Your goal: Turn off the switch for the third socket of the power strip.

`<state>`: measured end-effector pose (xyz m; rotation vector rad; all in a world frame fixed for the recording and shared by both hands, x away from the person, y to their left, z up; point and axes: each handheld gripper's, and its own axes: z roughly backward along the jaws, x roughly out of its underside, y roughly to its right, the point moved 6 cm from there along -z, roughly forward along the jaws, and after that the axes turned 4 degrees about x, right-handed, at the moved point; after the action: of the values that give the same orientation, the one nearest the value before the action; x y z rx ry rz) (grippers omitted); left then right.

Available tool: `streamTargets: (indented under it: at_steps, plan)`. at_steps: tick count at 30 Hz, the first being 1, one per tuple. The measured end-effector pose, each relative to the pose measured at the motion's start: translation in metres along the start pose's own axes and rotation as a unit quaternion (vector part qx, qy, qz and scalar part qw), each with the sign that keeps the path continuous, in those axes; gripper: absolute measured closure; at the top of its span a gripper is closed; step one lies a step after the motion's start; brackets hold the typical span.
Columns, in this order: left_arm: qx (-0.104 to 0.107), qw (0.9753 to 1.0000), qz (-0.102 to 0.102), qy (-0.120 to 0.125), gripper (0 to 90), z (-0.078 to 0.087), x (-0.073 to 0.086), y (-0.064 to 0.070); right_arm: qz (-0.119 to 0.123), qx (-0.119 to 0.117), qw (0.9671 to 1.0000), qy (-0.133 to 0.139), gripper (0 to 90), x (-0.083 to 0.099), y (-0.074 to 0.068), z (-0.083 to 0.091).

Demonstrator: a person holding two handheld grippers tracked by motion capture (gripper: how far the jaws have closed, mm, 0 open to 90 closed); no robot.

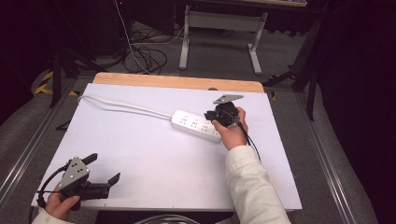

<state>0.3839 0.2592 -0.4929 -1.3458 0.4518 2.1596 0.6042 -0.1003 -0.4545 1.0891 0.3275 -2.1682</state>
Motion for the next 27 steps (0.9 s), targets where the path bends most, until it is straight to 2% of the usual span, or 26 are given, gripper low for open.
streamTargets:
  at_steps: [16, 21, 22, 25, 27]
  plan:
    - [0.001, 1.0, -0.001, -0.001, 0.3, 0.0, 0.0, 0.0, -0.001, -0.003, 0.9998, 0.02, 78.5, -0.007, -0.002, 0.017]
    - [-0.001, 1.0, -0.003, -0.002, 0.2, 0.0, 0.0, 0.0, -0.005, -0.005, 0.9994, 0.034, 69.9, -0.01, -0.004, 0.026]
    - [0.0, 1.0, -0.001, -0.002, 0.3, 0.0, 0.0, 0.0, -0.005, -0.013, 0.9991, 0.039, 68.3, -0.011, -0.006, 0.031]
    - [-0.001, 1.0, -0.003, -0.002, 0.2, 0.0, 0.0, 0.0, -0.004, -0.015, 0.9989, 0.043, 63.8, -0.012, -0.009, 0.037]
    - [-0.001, 1.0, -0.002, 0.0, 0.2, 0.0, 0.0, 0.0, 0.006, -0.016, 0.9986, 0.05, 59.4, -0.013, -0.013, 0.046]
